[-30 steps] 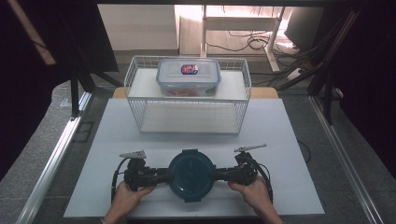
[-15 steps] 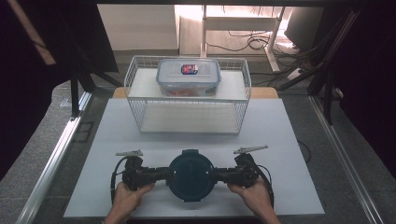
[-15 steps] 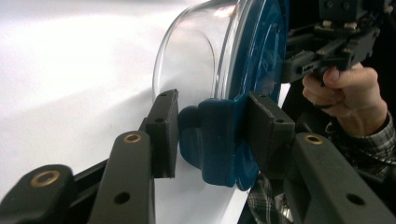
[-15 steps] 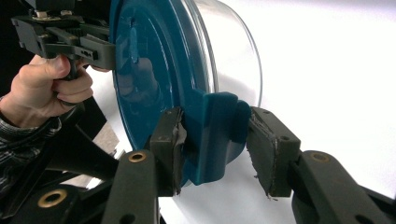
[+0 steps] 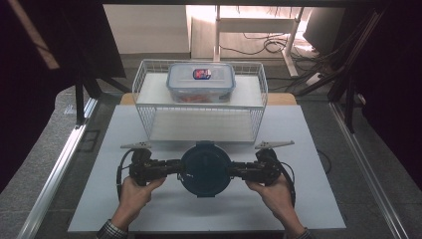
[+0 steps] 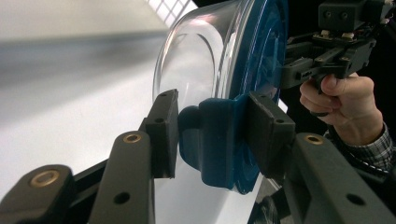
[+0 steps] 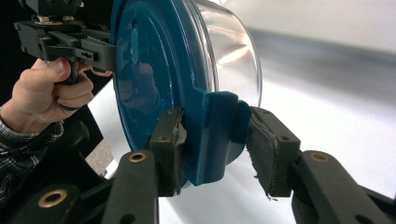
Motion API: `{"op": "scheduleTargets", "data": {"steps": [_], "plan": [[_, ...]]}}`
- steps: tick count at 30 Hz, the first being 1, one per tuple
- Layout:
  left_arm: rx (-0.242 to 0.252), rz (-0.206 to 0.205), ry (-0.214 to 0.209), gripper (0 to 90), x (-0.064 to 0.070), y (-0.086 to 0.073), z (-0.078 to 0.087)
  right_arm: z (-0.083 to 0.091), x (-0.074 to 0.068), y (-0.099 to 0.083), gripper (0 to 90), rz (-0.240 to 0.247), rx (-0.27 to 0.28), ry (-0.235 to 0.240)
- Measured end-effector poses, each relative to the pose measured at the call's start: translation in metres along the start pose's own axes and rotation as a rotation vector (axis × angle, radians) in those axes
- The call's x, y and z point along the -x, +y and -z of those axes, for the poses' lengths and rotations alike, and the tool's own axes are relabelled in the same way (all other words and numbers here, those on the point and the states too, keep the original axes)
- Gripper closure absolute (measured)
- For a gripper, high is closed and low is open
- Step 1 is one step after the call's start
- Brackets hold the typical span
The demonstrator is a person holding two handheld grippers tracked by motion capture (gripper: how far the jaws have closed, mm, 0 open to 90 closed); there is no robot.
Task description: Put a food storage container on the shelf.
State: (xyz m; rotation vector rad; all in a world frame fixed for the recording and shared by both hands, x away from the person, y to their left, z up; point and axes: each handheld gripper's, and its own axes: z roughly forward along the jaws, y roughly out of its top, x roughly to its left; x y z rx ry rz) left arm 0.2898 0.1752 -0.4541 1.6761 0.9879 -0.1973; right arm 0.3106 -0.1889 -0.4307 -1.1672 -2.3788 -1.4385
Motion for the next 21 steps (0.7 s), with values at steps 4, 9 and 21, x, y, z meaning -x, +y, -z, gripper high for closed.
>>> {"op": "scheduleTargets", "data": {"steps": [4,9,21], "plan": [[0.013,-0.021,0.008,56.9,0.004,0.018,0.004,0.004,-0.001,0.014,56.4,0.013,0.026,0.000],[0.024,-0.035,0.020,56.9,0.008,0.034,0.008,0.008,-0.002,0.030,56.3,0.024,0.057,0.004],[0.060,-0.072,0.019,56.9,0.016,0.077,0.020,0.021,-0.010,0.074,56.3,0.067,0.108,-0.011]]}}
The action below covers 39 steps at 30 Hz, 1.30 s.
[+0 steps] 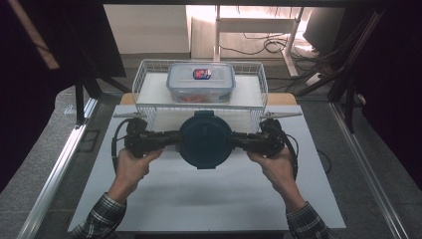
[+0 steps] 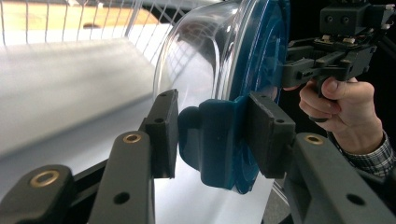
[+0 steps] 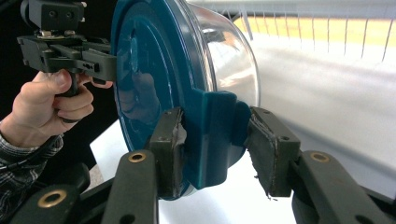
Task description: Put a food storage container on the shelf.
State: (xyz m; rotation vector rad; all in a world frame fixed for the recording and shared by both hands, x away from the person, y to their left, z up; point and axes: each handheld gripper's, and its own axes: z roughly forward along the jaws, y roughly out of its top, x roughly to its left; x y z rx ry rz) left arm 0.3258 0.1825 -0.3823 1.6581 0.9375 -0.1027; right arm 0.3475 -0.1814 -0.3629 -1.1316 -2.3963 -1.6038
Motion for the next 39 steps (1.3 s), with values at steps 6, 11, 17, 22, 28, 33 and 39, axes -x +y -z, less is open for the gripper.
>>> {"op": "scheduleTargets", "data": {"steps": [6,11,17,22,28,33,39], "plan": [[0.015,-0.035,0.014,56.9,0.006,0.030,0.008,0.006,-0.004,0.028,56.3,0.025,0.039,0.001],[0.028,-0.058,0.025,56.9,0.011,0.052,0.013,0.009,-0.005,0.048,56.4,0.040,0.061,0.008],[0.052,-0.067,0.017,56.9,0.011,0.075,0.019,0.013,-0.009,0.075,56.5,0.055,0.082,0.001],[0.072,-0.071,0.014,56.9,0.011,0.098,0.025,0.015,-0.012,0.101,56.6,0.060,0.104,0.003],[0.092,-0.074,0.020,56.7,0.007,0.126,0.029,0.014,-0.011,0.130,56.6,0.066,0.127,0.003],[0.100,-0.073,0.025,56.6,0.001,0.146,0.029,0.012,-0.006,0.150,56.6,0.065,0.152,0.007],[0.104,-0.064,0.036,56.3,-0.009,0.158,0.027,0.005,0.003,0.162,56.6,0.052,0.156,0.004]]}}
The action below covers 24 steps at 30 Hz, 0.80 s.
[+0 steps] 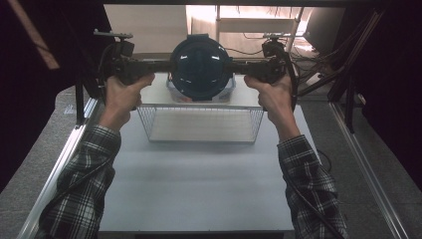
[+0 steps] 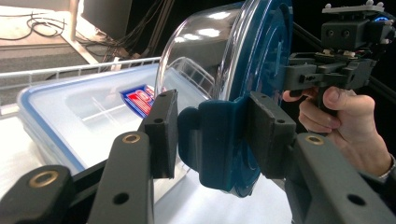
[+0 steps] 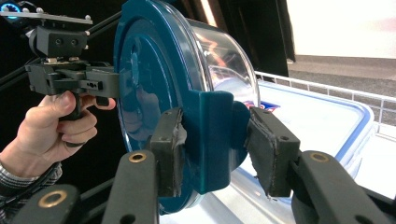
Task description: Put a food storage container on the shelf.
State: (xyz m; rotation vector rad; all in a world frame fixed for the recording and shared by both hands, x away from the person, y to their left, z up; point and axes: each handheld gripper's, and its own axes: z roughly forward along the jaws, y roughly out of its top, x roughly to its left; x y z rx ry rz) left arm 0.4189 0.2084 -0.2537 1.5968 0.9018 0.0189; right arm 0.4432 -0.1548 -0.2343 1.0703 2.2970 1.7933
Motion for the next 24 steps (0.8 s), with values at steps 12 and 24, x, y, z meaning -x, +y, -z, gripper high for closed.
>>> {"op": "scheduleTargets", "data": {"steps": [12,24], "plan": [[0.003,0.014,-0.014,55.8,-0.022,0.008,-0.013,-0.013,0.017,0.005,56.3,-0.029,0.012,-0.013],[0.037,-0.022,0.085,54.0,-0.025,0.006,-0.018,-0.018,0.018,0.007,52.0,-0.035,0.023,-0.033]]}}
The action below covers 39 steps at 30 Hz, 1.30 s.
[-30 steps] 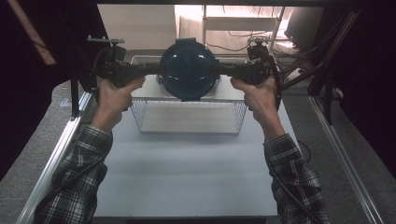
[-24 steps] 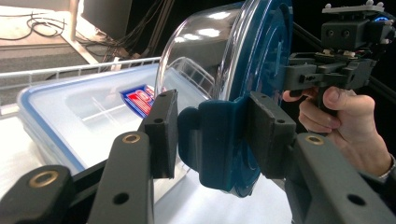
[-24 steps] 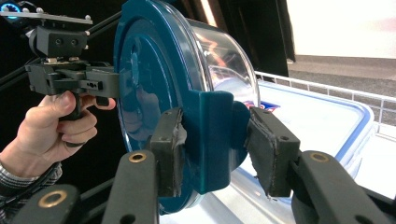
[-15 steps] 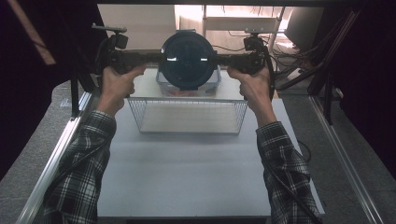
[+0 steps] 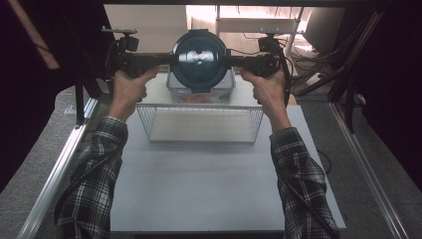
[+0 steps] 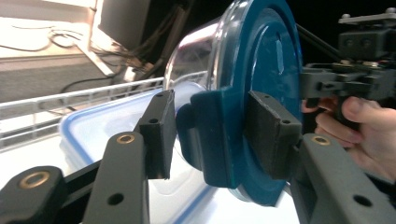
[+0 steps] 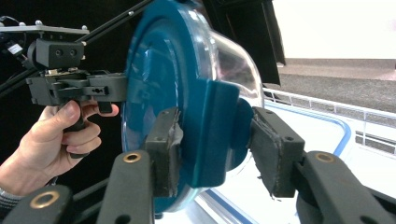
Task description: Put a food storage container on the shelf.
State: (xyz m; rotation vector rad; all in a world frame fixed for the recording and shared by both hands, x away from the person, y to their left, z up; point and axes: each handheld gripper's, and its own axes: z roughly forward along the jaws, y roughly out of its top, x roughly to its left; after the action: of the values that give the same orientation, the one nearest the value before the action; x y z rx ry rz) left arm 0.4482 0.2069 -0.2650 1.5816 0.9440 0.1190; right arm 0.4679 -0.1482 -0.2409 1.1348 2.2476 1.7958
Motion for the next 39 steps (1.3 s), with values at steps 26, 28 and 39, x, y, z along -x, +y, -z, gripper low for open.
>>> {"op": "scheduleTargets", "data": {"steps": [26,28,39], "plan": [[0.026,-0.046,0.098,72.3,0.011,-0.018,0.015,0.026,-0.016,-0.022,85.6,0.126,0.028,-0.088],[0.018,-0.038,0.089,73.8,0.009,-0.022,0.014,0.021,-0.017,-0.028,87.1,0.140,-0.024,-0.082],[0.000,-0.040,0.080,73.5,0.008,-0.024,0.006,-0.002,0.000,-0.025,88.8,0.114,-0.054,-0.154]]}}
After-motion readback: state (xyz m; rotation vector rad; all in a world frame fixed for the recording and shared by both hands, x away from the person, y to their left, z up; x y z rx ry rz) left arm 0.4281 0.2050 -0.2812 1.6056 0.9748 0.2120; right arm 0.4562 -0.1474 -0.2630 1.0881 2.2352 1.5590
